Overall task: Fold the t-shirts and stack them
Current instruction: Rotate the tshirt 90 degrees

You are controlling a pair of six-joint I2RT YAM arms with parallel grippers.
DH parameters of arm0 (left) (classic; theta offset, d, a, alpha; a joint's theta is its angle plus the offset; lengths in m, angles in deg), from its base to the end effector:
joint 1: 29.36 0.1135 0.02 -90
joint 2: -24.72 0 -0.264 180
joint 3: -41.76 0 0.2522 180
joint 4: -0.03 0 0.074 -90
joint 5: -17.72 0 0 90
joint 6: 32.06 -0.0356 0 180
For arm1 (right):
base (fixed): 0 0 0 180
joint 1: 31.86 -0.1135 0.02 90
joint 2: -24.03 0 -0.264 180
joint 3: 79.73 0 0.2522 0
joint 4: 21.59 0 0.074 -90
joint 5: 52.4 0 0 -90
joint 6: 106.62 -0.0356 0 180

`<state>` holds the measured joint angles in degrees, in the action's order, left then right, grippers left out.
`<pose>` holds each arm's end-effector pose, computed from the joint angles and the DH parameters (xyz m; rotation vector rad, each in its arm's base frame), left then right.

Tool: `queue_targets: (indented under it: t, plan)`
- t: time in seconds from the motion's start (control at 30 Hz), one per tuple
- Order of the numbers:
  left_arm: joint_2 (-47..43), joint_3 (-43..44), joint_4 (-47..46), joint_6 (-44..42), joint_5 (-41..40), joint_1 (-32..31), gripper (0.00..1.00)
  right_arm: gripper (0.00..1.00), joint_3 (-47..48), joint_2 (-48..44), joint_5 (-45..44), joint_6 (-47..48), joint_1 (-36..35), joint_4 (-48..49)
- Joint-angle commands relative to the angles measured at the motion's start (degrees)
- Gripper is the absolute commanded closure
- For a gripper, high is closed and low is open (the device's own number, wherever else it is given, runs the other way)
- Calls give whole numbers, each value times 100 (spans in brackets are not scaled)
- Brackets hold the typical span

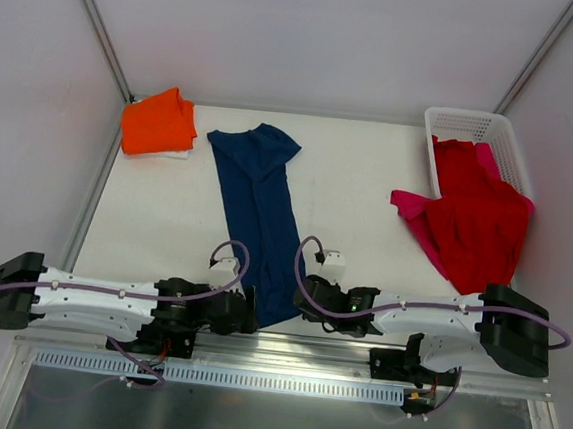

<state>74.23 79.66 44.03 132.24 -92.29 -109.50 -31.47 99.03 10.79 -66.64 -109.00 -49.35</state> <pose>0.0388 -0.1519 0.1749 -0.0093 2.5972 -0.6814 0.0687 0.2288 0.1689 -0.3885 2.3993 0.4377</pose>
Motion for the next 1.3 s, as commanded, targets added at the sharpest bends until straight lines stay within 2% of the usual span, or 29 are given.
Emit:
queue_targets:
  t: [0.0,0.13,0.23,0.4,0.5,0.53,0.67,0.77,1.0,1.07,1.1,1.13,1.2,1.27]
  plan:
    - [592,353,-466,892,-898,-440,1,100,162,32,-185,-113,-29,-138]
    - [1935,898,-501,1068,-1171,-678,1,100,127,-29,-149,-139,-38,-147]
    - [2525,1206,-501,1305,-1399,-819,1,100,101,-143,-176,-166,-64,-235]
    - [2555,1094,-501,1613,-1786,-898,6,100,57,-267,-219,-236,-152,-252]
    - [2291,847,-501,1719,-1980,-898,17,100,83,-214,-202,-254,-204,-217]
    - [2195,803,-501,1737,-2007,-898,31,100,127,-162,-193,-254,-205,-217]
    - [2132,636,-484,1798,-2051,-889,61,100,267,84,-123,-254,-266,-121]
    - [2202,592,-484,1842,-2033,-898,73,100,434,339,-79,-236,-371,-120]
    - [2290,548,-484,1869,-2086,-898,82,99,672,665,-53,-227,-459,-217]
    - [2282,521,-475,1834,-2103,-898,84,88,733,682,-96,-254,-494,-392]
    - [2256,513,-475,1790,-2112,-898,88,57,777,674,-123,-271,-512,-463]
    - [2255,504,-466,1694,-2130,-898,91,37,804,639,-193,-324,-547,-620]
    - [2220,521,-423,1562,-2121,-889,100,8,882,604,-342,-394,-582,-858]
    - [2203,565,-370,1342,-2042,-889,100,2,944,507,-465,-473,-644,-1278]
